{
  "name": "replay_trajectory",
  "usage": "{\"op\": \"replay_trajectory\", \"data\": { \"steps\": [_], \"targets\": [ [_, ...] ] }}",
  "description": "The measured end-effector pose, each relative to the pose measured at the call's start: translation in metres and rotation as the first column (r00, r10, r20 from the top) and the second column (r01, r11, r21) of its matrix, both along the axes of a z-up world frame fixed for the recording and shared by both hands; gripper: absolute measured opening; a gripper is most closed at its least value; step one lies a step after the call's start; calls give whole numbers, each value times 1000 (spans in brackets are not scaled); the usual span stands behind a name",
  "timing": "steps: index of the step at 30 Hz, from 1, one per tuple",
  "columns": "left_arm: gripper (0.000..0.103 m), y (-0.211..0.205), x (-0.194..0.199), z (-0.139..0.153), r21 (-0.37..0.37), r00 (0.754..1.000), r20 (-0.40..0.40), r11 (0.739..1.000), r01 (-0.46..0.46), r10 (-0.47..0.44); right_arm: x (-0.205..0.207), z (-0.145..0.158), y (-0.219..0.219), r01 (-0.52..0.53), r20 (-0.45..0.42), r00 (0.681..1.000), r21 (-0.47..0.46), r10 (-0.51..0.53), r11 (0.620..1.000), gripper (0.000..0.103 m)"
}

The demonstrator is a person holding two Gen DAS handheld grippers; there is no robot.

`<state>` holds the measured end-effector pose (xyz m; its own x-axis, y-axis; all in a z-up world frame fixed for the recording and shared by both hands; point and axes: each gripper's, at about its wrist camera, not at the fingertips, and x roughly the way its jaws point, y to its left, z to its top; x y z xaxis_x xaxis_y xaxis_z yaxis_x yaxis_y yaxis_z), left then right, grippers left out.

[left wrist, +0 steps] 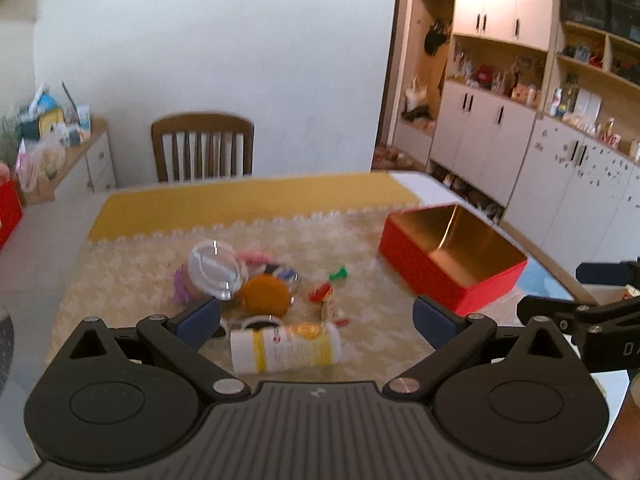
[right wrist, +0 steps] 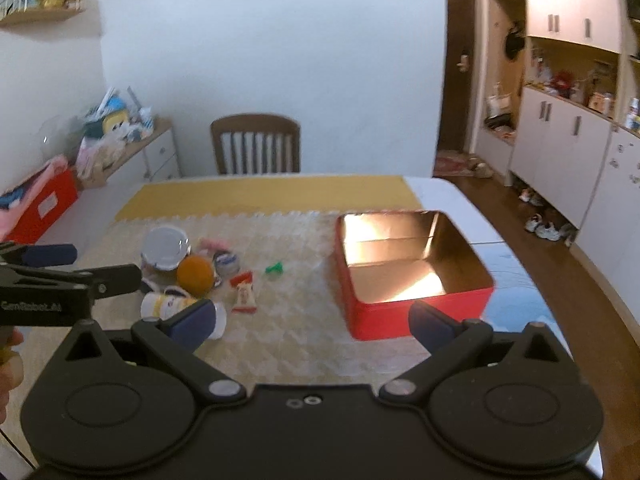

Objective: Organize rigid objects
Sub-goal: 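Grasp the vitamin bottle with the left gripper while the right gripper grasps the red candy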

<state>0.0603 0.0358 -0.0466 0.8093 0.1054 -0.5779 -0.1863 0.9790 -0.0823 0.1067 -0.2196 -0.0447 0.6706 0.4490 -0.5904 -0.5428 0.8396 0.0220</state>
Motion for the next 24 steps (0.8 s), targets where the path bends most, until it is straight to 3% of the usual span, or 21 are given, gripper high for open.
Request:
{"op": "replay_trajectory", "data": {
  "steps": [12,15,21,24],
  "targets": [
    [103,7,39,-48,27,994,-109,999,-26,29,55,-24,37,-132,-70,989,-60,128,989,101],
    [103,14,51,-52,-16,987,-142,997,-73,70,68,-32,45,-152,-60,987,-79,148,985,100],
    [103,37,70,-61,-109,947,-242,964,-244,212,93,-49,62,-221,-73,974,-113,214,969,97],
    [102,46,73,-65,-123,907,-290,928,-353,307,101,-58,73,-268,-79,963,-131,259,954,96]
  ]
}}
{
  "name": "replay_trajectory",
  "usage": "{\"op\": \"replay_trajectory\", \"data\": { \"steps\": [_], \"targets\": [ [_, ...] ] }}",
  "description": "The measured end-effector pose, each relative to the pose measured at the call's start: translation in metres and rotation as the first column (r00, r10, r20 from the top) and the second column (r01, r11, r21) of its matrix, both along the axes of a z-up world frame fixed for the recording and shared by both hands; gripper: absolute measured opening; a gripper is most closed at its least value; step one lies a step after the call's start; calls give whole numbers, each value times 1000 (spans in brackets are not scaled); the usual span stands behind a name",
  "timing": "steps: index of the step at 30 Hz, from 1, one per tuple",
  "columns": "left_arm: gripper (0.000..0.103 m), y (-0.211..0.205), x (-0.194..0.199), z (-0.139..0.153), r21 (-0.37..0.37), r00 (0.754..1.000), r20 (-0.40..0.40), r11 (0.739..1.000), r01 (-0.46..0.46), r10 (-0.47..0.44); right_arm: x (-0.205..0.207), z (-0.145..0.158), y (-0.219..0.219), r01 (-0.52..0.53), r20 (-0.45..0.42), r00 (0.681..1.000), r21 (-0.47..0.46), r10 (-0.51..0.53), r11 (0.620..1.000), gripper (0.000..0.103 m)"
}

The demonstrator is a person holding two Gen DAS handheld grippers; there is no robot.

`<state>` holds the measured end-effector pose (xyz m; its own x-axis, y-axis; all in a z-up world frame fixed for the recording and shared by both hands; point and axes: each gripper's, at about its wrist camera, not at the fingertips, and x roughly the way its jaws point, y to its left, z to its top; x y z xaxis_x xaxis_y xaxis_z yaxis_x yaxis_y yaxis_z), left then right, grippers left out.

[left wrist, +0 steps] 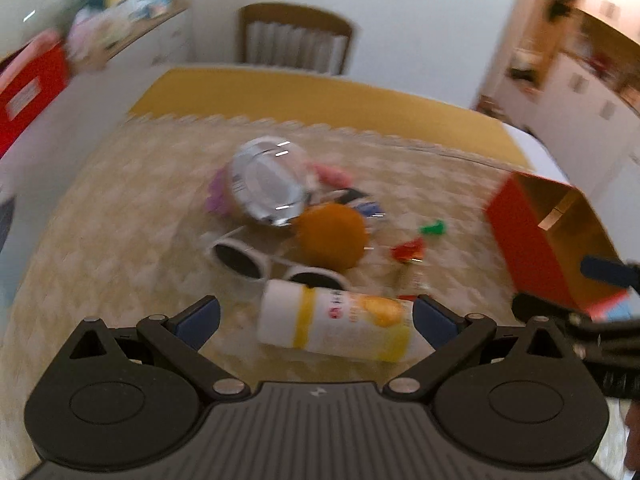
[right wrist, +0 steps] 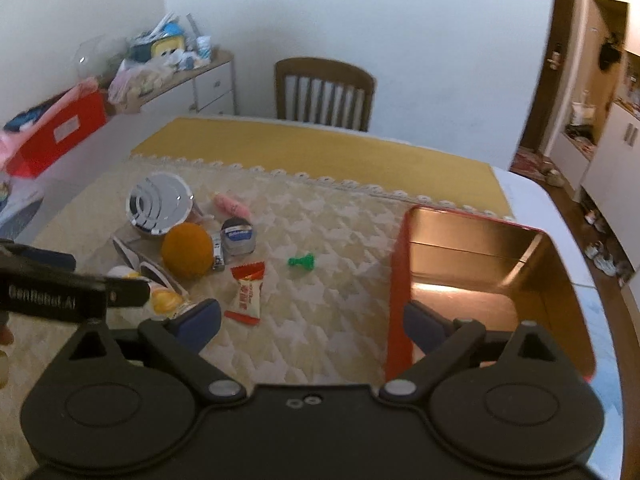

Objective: Organize rigid objects
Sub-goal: 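Grasp the vitamin bottle with the left gripper while the right gripper grasps the red candy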

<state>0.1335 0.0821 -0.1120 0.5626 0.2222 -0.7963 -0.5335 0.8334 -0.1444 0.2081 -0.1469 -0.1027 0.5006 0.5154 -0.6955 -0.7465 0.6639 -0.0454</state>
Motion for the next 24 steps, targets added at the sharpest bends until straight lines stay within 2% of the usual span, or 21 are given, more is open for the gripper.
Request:
{"op": "replay_trajectory", "data": {
  "steps": [3,6,11,13,14,17,21,24],
  "targets": [
    [102,12,4,-7,-108,995,-36,990,-94,90,6,-11,10,-58,-3,998,-23,58,998,93],
    [102,20,8,-11,-198,987,-65,967,-160,150,12,-20,20,-100,-7,995,-36,100,994,86],
    [102,30,16,-22,-323,968,-103,913,-250,229,21,-31,38,-155,-40,987,-35,154,987,79],
    [102,29,19,-25,-321,966,-110,911,-258,235,24,-35,44,-175,-71,983,-31,172,984,78],
    [97,27,21,-26,-307,965,-116,915,-261,236,25,-38,47,-182,-83,980,-30,179,983,76],
    [92,25,26,-32,-295,962,-133,917,-268,238,31,-45,55,-187,-117,976,-25,183,982,73],
    [91,25,27,-35,-295,962,-127,916,-271,244,37,-53,59,-188,-164,969,-13,184,982,58],
    [86,27,26,-37,-305,960,-126,911,-278,251,40,-58,61,-194,-179,965,-4,191,981,48]
  ]
}}
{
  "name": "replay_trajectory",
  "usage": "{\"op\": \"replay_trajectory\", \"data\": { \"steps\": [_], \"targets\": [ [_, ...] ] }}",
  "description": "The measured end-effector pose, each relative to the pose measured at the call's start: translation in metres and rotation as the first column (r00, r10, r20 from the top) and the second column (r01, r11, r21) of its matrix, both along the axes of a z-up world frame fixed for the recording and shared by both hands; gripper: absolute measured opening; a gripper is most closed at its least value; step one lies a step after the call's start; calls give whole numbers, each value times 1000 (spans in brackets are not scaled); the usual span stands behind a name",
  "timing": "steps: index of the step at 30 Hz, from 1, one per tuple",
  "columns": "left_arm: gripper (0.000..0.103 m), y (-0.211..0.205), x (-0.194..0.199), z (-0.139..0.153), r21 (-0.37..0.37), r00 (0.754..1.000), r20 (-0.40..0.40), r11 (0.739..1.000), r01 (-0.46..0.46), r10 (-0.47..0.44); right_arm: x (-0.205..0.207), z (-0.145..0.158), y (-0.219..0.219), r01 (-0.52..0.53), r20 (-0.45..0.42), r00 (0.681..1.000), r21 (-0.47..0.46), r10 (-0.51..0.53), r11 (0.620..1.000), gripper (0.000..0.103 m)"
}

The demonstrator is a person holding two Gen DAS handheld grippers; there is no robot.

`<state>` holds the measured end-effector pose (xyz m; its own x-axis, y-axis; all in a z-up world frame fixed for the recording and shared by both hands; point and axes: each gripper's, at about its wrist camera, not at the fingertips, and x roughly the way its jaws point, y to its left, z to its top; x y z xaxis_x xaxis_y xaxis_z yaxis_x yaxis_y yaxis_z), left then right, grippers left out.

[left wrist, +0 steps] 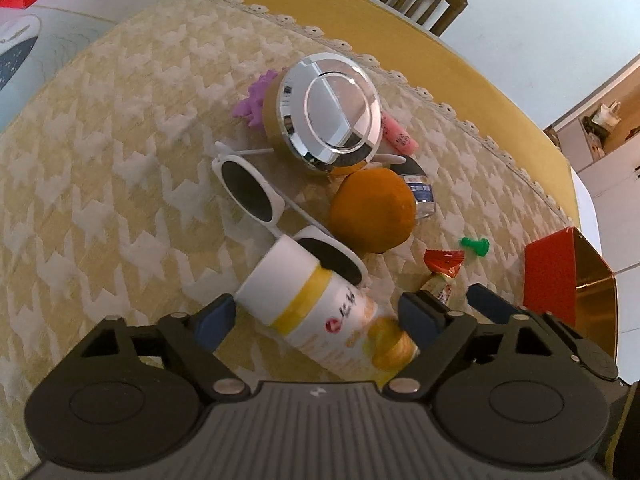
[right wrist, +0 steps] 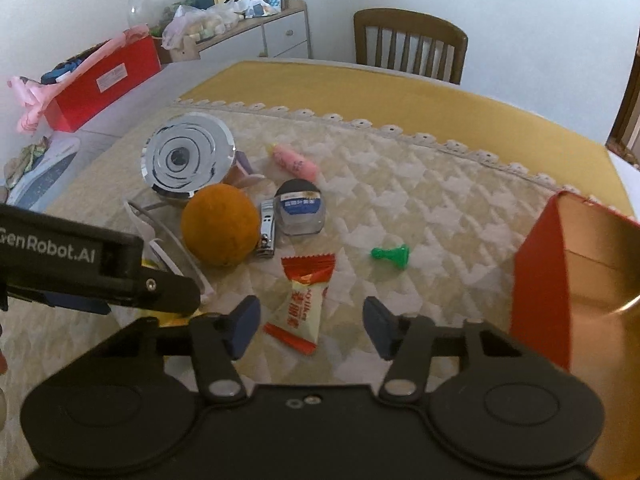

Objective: Organize rigid objects
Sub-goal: 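Grasp the vitamin bottle with the left gripper while the right gripper grasps the red candy, then carry the bottle and candy into the red tin and open both grippers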

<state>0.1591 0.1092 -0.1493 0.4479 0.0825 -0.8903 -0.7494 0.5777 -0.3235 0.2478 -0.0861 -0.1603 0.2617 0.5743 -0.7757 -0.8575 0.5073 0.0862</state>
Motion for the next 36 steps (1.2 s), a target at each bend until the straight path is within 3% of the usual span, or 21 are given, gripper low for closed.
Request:
{"op": "replay_trajectory", "data": {
  "steps": [4,9,12,19,30,36],
  "targets": [
    [74,1,-3,-2,-29,1000,28,999,14,-13,3,-3,0,6,-11,1000,4,-6,1000,40],
    [69,-2,-8,-1,-22,998,43,999,42,-41,2,-2,2,14,-9,1000,-3,-14,1000,25],
    [64,-3,-11,0,-20,997,55,998,55,-54,-2,-1,2,29,3,1000,-8,-29,1000,22],
    [49,-4,-20,2,18,994,58,995,96,-97,-13,3,-12,86,20,996,-15,-86,996,18],
    [47,-9,-45,9,38,981,75,983,179,-181,-56,20,-49,196,33,980,-3,-195,981,18],
    [46,-17,-55,21,69,960,111,966,249,-255,-79,39,-71,261,46,964,27,-262,965,18]
  ]
}}
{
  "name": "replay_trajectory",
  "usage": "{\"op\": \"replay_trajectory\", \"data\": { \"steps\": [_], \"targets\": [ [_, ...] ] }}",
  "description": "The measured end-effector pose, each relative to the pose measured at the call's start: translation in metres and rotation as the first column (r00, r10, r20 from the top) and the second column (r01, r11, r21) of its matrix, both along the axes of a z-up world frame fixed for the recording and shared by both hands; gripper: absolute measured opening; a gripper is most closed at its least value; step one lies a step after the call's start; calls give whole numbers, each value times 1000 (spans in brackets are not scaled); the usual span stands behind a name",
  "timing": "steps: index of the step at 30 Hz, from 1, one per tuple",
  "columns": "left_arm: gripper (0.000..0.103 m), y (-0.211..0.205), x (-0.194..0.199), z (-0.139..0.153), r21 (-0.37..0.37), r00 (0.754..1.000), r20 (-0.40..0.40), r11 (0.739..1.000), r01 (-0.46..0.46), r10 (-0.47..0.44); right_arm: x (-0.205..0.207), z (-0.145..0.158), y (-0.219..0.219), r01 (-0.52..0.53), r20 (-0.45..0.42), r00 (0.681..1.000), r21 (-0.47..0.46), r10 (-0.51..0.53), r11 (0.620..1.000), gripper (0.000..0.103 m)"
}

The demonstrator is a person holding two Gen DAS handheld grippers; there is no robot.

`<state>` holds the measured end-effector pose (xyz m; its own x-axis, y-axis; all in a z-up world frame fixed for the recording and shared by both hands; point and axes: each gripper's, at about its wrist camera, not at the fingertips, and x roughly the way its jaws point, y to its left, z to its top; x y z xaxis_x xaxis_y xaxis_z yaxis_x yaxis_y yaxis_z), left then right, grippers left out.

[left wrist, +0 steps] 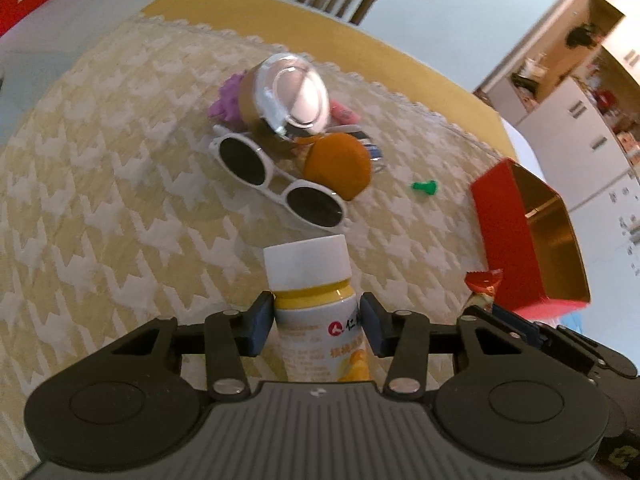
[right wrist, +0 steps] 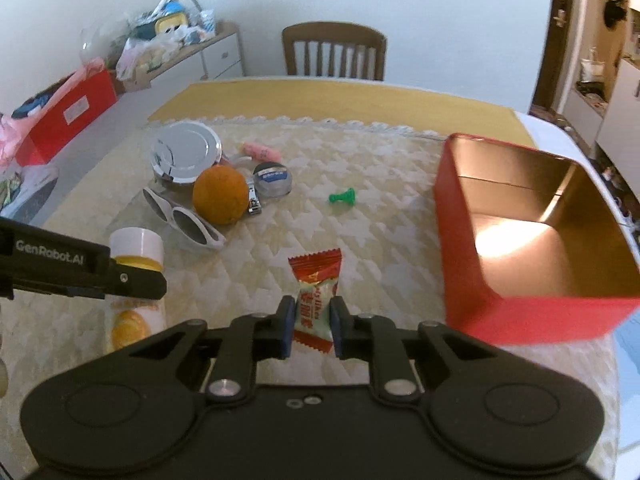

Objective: Organize rigid objects
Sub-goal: 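Carry the bottle and candy into the red tin and open both grippers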

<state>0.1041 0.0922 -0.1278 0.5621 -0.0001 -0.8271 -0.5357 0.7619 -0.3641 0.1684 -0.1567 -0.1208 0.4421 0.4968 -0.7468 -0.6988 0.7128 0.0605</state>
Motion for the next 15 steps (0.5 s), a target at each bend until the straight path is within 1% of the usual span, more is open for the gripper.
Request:
{"op": "replay_trajectory", "data": {
  "steps": [6,8,11,15],
  "targets": [
    [46,-12,-6,20,14,994,56,996,90,-90,-16,19,-17,57,22,998,8,-57,998,18],
    [46,-19,-4,28,23,989,80,992,126,-127,-18,25,-22,74,35,997,11,-74,997,18],
    [46,-30,-1,41,64,978,117,984,169,-175,-18,33,-30,95,61,994,12,-95,995,18],
    [46,-41,8,53,72,965,146,975,209,-218,-10,42,-42,117,87,989,15,-118,993,18]
  ]
}}
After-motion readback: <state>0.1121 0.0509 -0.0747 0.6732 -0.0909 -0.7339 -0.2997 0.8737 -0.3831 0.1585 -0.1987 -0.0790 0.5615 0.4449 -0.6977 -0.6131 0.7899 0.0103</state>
